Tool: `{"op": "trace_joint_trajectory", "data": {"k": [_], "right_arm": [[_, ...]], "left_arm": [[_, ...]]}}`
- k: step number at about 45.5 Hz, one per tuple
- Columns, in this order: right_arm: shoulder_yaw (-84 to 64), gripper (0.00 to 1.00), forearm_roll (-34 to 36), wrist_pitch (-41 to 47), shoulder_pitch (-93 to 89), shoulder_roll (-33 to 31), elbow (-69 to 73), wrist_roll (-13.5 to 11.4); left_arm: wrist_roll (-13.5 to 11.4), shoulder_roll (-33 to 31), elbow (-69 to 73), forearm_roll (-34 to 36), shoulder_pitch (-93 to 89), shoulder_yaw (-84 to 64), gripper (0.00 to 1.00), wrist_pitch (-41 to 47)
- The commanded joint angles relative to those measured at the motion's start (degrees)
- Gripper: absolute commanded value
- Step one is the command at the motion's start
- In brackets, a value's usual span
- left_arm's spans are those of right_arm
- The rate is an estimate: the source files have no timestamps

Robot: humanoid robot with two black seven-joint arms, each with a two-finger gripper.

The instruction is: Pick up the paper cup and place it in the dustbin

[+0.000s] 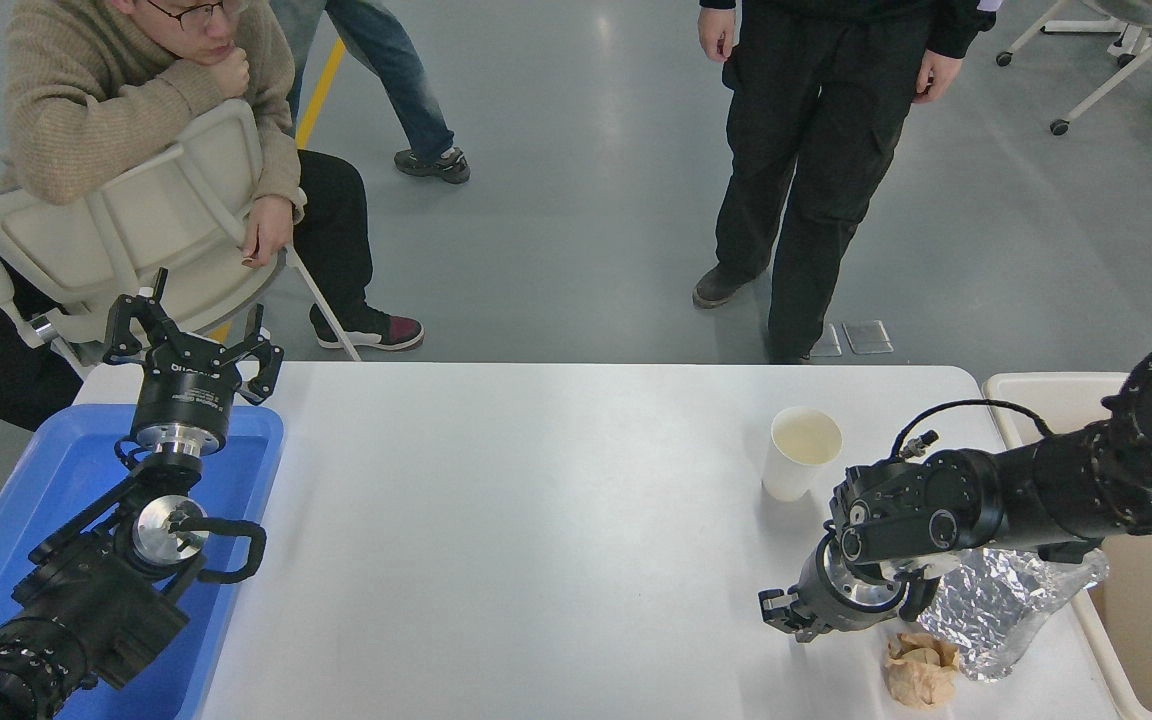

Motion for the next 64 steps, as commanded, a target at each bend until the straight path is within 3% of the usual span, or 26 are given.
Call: {"op": "trace_joint_trajectory", "data": {"k": [1, 64], "right_arm": [[0.0, 0.00, 0.0, 0.0, 0.1, -0.1, 0.1, 0.0], [0.7, 0.00, 0.6, 0.1, 0.5, -2.0, 0.2, 0.2]], "left_arm": [[0.0, 0.0, 0.1, 0.1, 0.0, 0.1, 0.99, 0.0], [0.0, 0.0, 0.1, 0.0, 0.0, 0.0, 0.99, 0.0]]}}
